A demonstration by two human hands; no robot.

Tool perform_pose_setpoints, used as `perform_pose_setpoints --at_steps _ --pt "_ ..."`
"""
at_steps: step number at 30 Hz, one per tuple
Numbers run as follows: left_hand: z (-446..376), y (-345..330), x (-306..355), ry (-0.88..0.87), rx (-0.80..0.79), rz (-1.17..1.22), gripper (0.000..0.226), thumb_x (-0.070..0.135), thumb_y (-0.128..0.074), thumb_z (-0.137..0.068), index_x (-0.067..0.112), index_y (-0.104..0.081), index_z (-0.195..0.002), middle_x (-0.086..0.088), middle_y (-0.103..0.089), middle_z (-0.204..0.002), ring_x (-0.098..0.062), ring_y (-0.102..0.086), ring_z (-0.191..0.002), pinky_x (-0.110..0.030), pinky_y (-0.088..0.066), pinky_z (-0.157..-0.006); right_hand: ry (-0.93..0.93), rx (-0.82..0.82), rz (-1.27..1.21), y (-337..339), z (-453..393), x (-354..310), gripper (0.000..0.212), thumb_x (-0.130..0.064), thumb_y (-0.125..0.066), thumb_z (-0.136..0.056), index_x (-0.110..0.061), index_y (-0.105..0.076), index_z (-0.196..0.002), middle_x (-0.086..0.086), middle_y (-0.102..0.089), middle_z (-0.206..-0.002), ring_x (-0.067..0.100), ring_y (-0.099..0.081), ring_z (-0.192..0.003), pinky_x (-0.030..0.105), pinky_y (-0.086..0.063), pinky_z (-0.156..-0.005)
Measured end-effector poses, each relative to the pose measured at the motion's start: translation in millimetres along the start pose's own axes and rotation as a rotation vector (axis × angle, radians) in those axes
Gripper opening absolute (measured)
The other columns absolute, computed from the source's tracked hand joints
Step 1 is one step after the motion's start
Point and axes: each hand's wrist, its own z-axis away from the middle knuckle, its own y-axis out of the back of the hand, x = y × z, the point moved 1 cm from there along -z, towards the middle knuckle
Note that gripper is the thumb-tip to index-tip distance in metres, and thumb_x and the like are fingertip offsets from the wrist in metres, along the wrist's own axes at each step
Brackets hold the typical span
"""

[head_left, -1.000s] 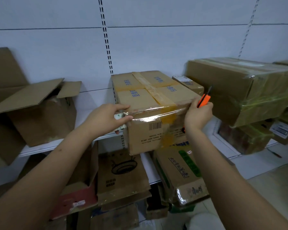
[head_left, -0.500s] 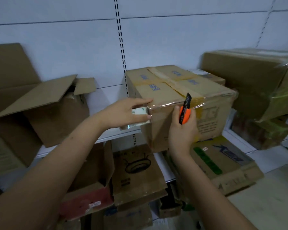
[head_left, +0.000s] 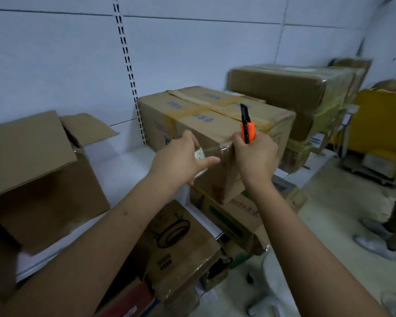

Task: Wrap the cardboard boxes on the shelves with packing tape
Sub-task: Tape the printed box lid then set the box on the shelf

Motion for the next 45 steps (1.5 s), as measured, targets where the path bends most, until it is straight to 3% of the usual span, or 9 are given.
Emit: perform_pose_setpoints --at_steps 2,6,11,18,24,30,33,37,45 --pt "-0.2 -3.7 -13.9 -0.08 -0.013 -0.016 0.05 0.068 -0.059 -0.085 0.028 -0.042 -0.11 0.009 -0.062 -0.083 -0.005 -0.065 -0.046 -0.033 -0.06 -0.055 -0.016 0.03 0.027 -0.2 -0.9 -2.1 0.036 -0.041 -0.056 -0.09 -0.024 -0.046 -0.061 -0.004 -0.05 -0.059 0.018 -0.048 -0.055 0.031 -0.033 -0.054" --pt "4.7 -3.7 -36.4 -0.186 -0.324 0.36 0.052 0.047 -0.064 -0.092 0.027 -0.035 -0.13 -0.001 -0.07 -0.083 -0.014 -0.071 -0.061 -0.037 -0.061 -0.06 -0.047 -0.007 0.043 0.5 -5.0 -2.0 0.03 -0.042 -0.058 -0.089 -0.024 -0.051 -0.067 -0.003 -0.054 -0.065 0.02 -0.052 -0.06 0.031 -0.034 -0.056" --pt "-12.2 -9.8 -51.5 -0.247 -0.091 0.033 0.032 0.056 -0.054 -0.095 0.036 -0.042 -0.118 0.006 -0.069 -0.077 -0.003 -0.067 -0.052 -0.035 -0.061 -0.057 -0.057 0.025 0.091 -3.2 -2.8 -1.2 0.03 -0.044 -0.057 -0.089 -0.023 -0.05 -0.07 0.0 -0.055 -0.068 0.023 -0.055 -0.063 0.032 -0.036 -0.056" --pt "-38.2 -18.5 -44.1 -0.231 -0.19 0.284 0.01 0.046 -0.06 -0.095 0.036 -0.06 -0.094 0.009 -0.072 -0.085 -0.013 -0.069 -0.053 -0.022 -0.045 -0.039 0.053 -0.08 0.107 18.3 27.1 -9.9 0.035 -0.047 -0.048 -0.098 -0.016 -0.053 -0.082 0.0 -0.055 -0.07 0.018 -0.054 -0.06 0.034 -0.045 -0.054" --pt "-53.2 -20.4 -50.7 -0.294 -0.282 0.288 0.015 0.049 -0.062 -0.093 0.035 -0.061 -0.086 0.007 -0.066 -0.097 -0.016 -0.072 -0.064 -0.045 -0.061 -0.059 0.296 -0.195 0.255 2.3 85.1 -24.2 0.019 -0.035 -0.043 -0.104 -0.017 -0.044 -0.1 -0.003 -0.049 -0.077 0.017 -0.052 -0.065 0.033 -0.041 -0.054" --pt "-57.1 -14.4 -88.7 -0.213 -0.349 0.368 0.022 0.03 -0.062 -0.097 0.011 -0.06 -0.087 -0.002 -0.074 -0.093 -0.017 -0.073 -0.072 -0.035 -0.058 -0.049 -0.029 -0.475 0.573 -16.8 122.2 103.9 0.017 -0.029 -0.043 -0.105 -0.016 -0.052 -0.098 0.001 -0.055 -0.076 0.017 -0.051 -0.058 0.035 -0.051 -0.058" --pt "-56.6 -17.4 -103.6 -0.139 -0.327 0.471 0.024 0.03 -0.064 -0.096 0.008 -0.061 -0.089 -0.001 -0.076 -0.087 -0.033 -0.073 -0.075 -0.056 -0.06 -0.063 0.064 -0.366 0.356 3.1 127.0 101.5 0.014 -0.031 -0.05 -0.101 -0.017 -0.053 -0.102 -0.004 -0.055 -0.075 0.011 -0.05 -0.059 0.026 -0.036 -0.052" --pt "-41.7 -26.0 -78.8 -0.15 -0.316 0.629 0.019 0.022 -0.065 -0.096 0.008 -0.058 -0.084 -0.01 -0.076 -0.086 -0.02 -0.064 -0.053 -0.033 -0.055 -0.052 0.2 -0.069 0.073 17.4 80.8 54.9 0.027 -0.048 -0.053 -0.096 -0.023 -0.05 -0.087 -0.005 -0.054 -0.068 0.008 -0.052 -0.057 0.025 -0.04 -0.052" --pt "-20.6 -36.2 -62.1 -0.115 -0.257 0.776 0.024 0.028 -0.066 -0.094 0.007 -0.061 -0.087 -0.009 -0.076 -0.084 -0.028 -0.062 -0.056 -0.034 -0.054 -0.054 0.345 0.097 0.063 -14.9 15.9 16.4 0.031 -0.056 -0.059 -0.09 -0.026 -0.051 -0.085 -0.01 -0.052 -0.072 0.004 -0.051 -0.063 0.021 -0.044 -0.06"
